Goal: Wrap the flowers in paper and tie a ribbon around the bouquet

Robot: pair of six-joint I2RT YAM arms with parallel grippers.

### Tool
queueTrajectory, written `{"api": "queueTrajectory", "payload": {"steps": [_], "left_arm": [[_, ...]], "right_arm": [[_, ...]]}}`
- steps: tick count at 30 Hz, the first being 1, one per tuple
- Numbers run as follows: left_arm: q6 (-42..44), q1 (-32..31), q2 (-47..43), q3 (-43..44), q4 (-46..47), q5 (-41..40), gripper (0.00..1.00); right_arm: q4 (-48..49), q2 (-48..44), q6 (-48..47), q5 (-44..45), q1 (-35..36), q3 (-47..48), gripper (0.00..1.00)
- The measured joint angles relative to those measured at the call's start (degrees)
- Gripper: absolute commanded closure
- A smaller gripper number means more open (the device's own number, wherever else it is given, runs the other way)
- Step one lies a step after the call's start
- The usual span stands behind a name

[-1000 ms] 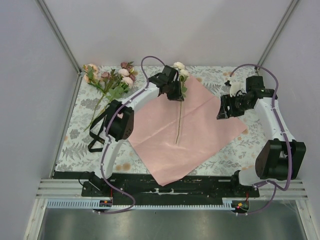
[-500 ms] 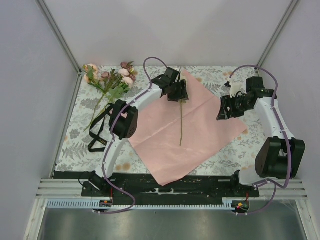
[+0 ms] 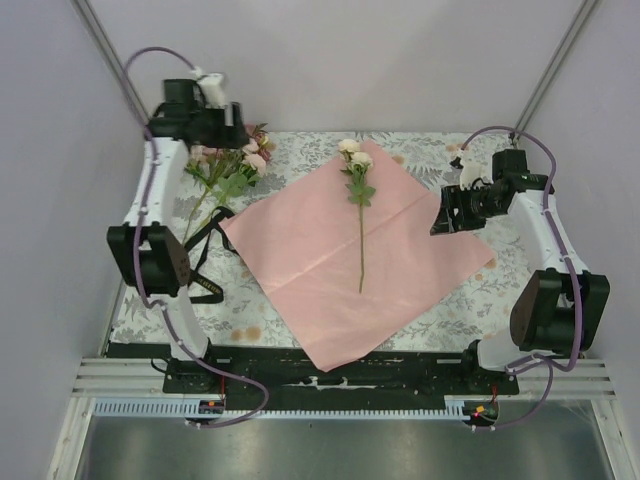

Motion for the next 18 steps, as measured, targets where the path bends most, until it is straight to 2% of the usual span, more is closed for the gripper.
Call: {"api": "queueTrajectory", "payload": {"steps": [3, 5, 8, 9, 13, 18], "left_arm": [[10.1, 13.3, -1.6, 0.0, -1.2, -0.7, 0.36], [16.5, 18.0, 0.7, -0.2, -2.7, -2.2, 0.40], [23.4, 18.8, 6.9, 0.0, -4.4, -3.2, 0.44], [24.4, 18.5, 9.6, 0.4, -4.9, -3.6, 0.41], [22.4, 17.9, 18.5, 1.8, -6.2, -4.6, 0.40], [17.9, 17.9, 16.3, -8.7, -1.0, -2.7, 0.51]], "right_arm": [[1.0, 0.1, 2.1, -0.5, 0.6, 0.0, 0.35], [1.9, 0.4, 3.8, -1.0, 1.7, 0.0, 0.36], [2.9, 1.6, 6.1, -1.6, 4.1, 0.0, 0.36], [3.2, 2.1, 6.8, -1.7, 4.9, 0.0, 0.36], [3.9, 2.6, 8.6, -2.3, 6.4, 0.0, 0.36], [4.3, 2.6, 9.6, -2.4, 6.4, 0.0, 0.36]]}}
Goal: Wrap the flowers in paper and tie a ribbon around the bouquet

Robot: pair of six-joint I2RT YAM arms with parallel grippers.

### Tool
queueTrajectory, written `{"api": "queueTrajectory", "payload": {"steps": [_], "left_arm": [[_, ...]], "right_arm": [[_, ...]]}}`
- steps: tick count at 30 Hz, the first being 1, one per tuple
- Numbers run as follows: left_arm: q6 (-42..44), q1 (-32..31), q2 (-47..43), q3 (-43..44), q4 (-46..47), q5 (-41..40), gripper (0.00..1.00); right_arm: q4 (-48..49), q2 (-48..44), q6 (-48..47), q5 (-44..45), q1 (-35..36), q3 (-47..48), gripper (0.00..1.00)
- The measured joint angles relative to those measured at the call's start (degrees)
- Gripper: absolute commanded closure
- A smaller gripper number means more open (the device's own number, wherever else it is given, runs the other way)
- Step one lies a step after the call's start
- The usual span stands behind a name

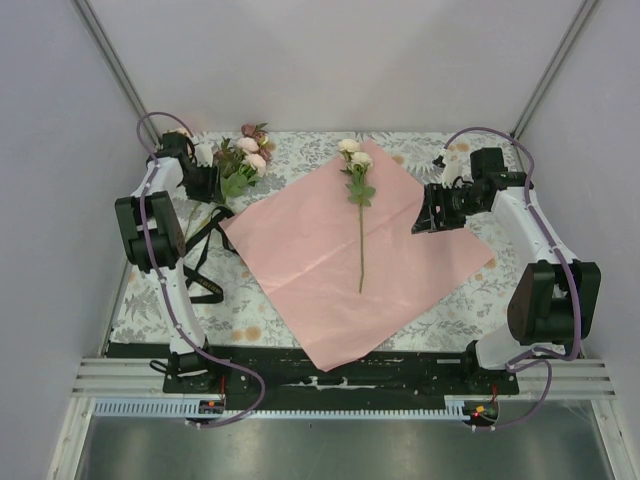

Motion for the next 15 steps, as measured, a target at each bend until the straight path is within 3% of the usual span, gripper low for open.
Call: {"api": "queueTrajectory", "payload": {"steps": [15], "left_arm": [[6.1, -3.0, 0.6, 5.1, 0.4, 2.3, 0.54]], "right_arm": [[0.0, 0.0, 0.2, 0.2, 0.0, -0.5, 0.36]]}}
